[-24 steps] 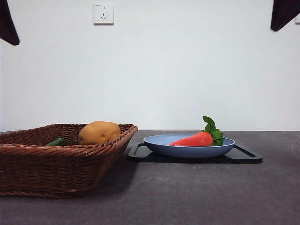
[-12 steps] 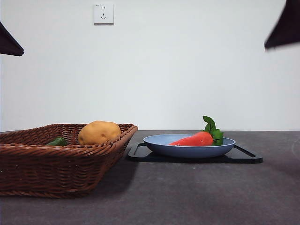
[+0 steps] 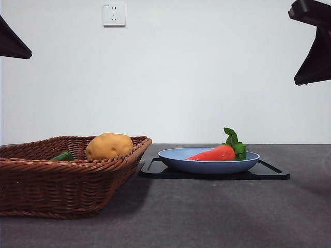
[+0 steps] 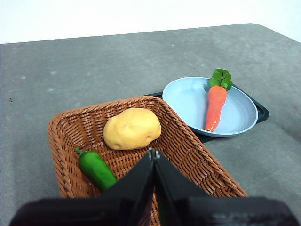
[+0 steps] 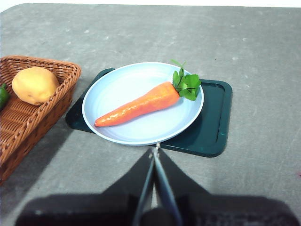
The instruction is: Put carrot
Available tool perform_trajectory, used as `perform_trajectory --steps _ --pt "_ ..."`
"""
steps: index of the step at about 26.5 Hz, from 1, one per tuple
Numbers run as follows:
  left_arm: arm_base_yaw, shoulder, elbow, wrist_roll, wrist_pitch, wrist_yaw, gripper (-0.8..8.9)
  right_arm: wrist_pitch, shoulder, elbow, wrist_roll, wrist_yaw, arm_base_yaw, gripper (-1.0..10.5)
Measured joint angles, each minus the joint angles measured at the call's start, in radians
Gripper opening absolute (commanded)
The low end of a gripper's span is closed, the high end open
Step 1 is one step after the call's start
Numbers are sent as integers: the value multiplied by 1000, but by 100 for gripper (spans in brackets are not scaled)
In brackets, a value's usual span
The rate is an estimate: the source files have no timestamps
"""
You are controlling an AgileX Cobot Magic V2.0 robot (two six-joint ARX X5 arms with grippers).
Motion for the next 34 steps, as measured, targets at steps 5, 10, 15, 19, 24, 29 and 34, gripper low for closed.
perform_trajectory --steps 5,10,15,19,24,29,34 --pt "2 -170 0 2 -18 -1 8 0 0 0 0 0 0 3" --pt "143 -424 -61 86 -17 2 8 0 0 0 0 0 0 3" --pt "324 -566 -229 98 -30 -50 8 0 0 0 1 0 0 3" --pt "372 -587 -353 97 -29 -50 8 0 0 0 3 0 0 3" --pt "372 -587 -415 76 -44 -65 8 0 0 0 3 0 0 3" --pt "372 -587 -415 66 -56 -65 8 0 0 0 3 0 0 3" --pt "372 -587 -415 66 -56 -65 8 0 0 0 3 0 0 3"
